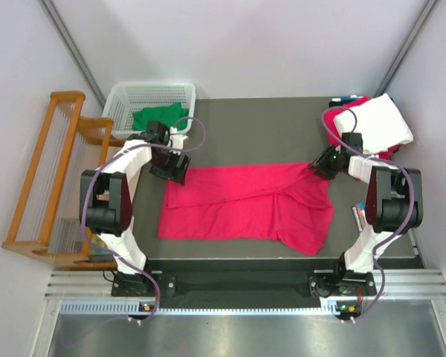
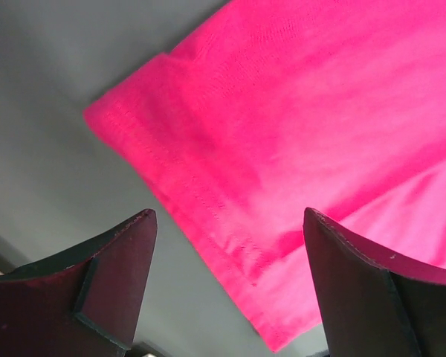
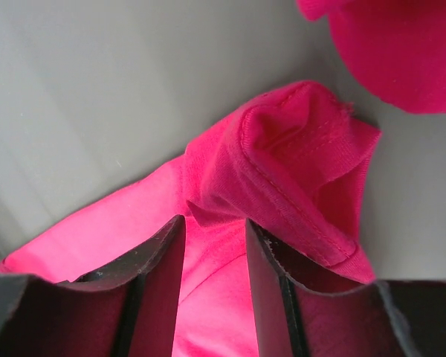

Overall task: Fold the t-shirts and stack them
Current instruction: Fold the tshirt

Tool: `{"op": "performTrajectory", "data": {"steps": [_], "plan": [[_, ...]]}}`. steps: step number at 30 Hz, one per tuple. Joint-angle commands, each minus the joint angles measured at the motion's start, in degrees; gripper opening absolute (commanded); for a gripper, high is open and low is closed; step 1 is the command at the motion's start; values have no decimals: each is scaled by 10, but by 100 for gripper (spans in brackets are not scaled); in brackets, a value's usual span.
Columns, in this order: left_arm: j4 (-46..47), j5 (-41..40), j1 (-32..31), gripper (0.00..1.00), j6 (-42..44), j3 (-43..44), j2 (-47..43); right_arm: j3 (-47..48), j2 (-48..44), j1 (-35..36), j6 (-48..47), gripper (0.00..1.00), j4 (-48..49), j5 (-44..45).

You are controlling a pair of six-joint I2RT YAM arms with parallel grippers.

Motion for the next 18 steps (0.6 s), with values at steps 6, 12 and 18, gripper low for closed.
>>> {"op": "performTrajectory", "data": {"steps": [6,12,18], "plan": [[-21,48,-61,84,-27,26,-7,-7,10,1,-15,38,8,-2],[-3,27,-110,84,-44,-17,0,-21,3,4,-18,38,8,-7],[-25,52,-33,82,-45,-28,-6,-15,-3,4,-25,38,0,-7]]}}
